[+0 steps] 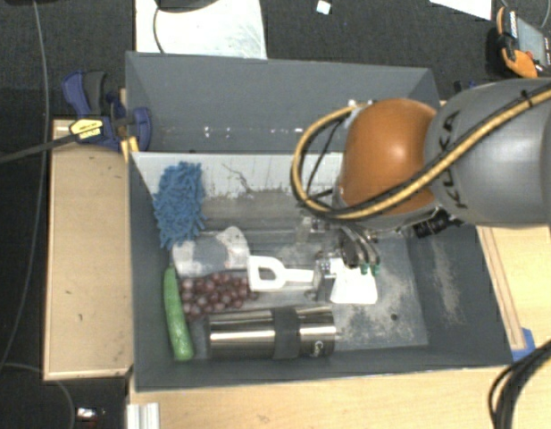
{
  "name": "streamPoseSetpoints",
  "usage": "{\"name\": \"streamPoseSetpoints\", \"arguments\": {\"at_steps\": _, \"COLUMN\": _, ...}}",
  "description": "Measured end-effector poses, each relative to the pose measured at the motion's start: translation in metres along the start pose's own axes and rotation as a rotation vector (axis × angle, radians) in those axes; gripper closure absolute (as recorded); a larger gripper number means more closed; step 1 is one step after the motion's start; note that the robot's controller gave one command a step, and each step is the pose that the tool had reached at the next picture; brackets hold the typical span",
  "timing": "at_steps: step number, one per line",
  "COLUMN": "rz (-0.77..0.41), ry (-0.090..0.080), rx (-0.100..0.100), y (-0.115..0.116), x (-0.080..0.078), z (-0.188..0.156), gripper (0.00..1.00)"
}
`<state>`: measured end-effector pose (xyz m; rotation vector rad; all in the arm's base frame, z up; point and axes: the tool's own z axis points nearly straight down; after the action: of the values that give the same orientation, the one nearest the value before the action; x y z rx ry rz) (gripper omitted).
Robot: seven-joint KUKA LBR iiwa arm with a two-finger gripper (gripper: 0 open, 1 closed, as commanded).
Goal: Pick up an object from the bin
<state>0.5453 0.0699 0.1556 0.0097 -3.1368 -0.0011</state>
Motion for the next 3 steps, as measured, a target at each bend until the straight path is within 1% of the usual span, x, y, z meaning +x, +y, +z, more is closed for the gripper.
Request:
{"name": "streamPoseSetpoints", "arguments": {"at_steps": 1, "rz": 0.003, "ry": -0.007, "rx": 0.000, "y": 0.000, "x": -0.002, "z": -0.003, "gripper": 0.00}}
{"name": "streamPoseSetpoints", "arguments": {"at_steps": 2, "rz": 0.084, "ry": -0.021, "rx": -0.004, "y": 0.016, "x": -0.012, "z": 0.082, "gripper": 0.00}}
{"name": "streamPoseSetpoints", "arguments": {"at_steps": 3, "rz": 0.101, "ry": -0.043, "rx": -0.004, "y": 0.030, "x": 0.001, "z": 0.080, "gripper": 0.00}}
